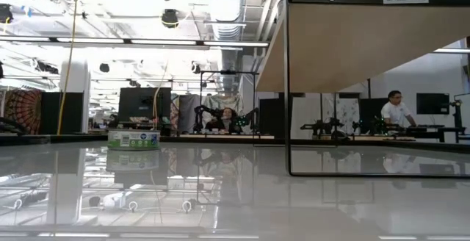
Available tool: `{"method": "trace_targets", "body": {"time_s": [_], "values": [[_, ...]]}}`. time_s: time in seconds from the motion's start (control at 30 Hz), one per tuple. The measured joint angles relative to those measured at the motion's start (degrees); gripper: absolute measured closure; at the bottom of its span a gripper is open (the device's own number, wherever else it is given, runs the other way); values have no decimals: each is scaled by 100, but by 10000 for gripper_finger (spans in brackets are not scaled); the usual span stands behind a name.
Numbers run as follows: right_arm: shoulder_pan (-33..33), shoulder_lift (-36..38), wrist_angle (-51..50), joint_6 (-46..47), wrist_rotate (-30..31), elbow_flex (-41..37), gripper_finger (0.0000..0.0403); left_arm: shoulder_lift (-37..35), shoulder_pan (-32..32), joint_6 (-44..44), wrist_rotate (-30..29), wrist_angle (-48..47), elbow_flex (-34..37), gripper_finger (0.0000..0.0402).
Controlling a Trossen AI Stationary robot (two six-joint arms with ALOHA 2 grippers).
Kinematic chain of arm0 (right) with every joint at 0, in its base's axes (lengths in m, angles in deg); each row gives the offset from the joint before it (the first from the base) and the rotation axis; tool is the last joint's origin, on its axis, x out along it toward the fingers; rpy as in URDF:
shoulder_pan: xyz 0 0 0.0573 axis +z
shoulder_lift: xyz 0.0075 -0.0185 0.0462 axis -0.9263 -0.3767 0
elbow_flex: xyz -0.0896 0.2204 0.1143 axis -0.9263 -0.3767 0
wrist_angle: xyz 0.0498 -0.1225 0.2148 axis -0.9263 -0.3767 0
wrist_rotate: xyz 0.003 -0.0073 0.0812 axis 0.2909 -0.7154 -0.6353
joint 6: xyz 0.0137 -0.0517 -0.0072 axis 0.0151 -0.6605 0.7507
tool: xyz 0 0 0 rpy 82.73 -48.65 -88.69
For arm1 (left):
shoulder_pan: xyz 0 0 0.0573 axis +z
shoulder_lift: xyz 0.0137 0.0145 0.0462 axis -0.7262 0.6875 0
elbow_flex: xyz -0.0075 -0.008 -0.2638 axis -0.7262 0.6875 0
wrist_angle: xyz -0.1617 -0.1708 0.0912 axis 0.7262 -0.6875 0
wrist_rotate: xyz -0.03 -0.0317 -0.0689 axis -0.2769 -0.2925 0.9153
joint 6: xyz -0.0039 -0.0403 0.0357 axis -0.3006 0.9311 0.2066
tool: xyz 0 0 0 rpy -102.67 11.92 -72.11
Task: Stack canned seafood by type on shelf
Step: Stack the green tuna can on top of the green tuna can
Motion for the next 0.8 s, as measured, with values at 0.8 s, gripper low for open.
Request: {"method": "trace_targets", "body": {"time_s": [0.8], "values": [[2,8,446,26,11,0,177,1604,1935,2307,3091,3988,-7,272]]}}
